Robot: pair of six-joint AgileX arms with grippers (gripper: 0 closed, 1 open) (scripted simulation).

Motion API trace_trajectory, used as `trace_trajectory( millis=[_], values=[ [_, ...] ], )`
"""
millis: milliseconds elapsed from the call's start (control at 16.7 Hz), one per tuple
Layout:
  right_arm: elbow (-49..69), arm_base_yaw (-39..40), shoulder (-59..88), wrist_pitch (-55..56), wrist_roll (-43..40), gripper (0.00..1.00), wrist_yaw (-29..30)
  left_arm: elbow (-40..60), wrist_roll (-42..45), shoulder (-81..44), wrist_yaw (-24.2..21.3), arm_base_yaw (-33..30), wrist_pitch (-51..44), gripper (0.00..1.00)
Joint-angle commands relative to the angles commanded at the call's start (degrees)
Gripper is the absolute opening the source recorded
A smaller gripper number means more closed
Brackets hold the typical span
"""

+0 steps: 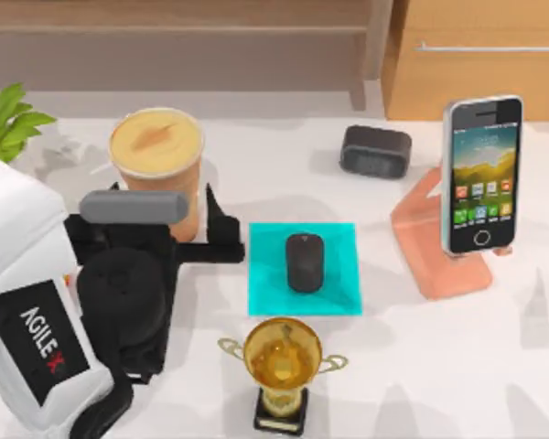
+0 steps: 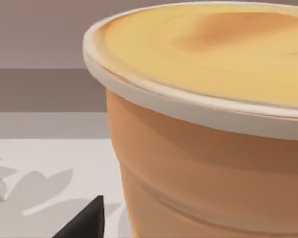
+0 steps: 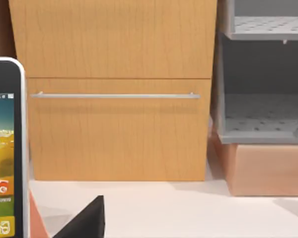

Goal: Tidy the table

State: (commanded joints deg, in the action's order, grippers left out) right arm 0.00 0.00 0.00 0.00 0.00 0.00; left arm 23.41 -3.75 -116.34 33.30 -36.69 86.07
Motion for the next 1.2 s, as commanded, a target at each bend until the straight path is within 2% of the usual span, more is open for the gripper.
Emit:
trace_trajectory(
  millis=[420, 780, 1020, 1200],
  values=[
    [0.00, 0.00, 0.00, 0.00, 0.00, 1.00, 0.00, 0.46, 0.15, -0.22, 0.07, 0.09, 0.25, 1.00],
    [0.00, 0.00, 0.00, 0.00, 0.00, 1.00, 0.00, 6.26, 0.60, -3.10, -3.12, 3.50, -2.44, 1.00],
    [0.00, 0.00, 0.00, 0.00, 0.00, 1.00, 0.00, 6.39, 0.60, -3.17, -3.20, 3.58, -2.51, 1.00],
    [0.00, 0.00, 0.00, 0.00, 0.00, 1.00, 0.00, 6.39, 0.60, -3.17, -3.20, 3.58, -2.51, 0.77]
  ],
)
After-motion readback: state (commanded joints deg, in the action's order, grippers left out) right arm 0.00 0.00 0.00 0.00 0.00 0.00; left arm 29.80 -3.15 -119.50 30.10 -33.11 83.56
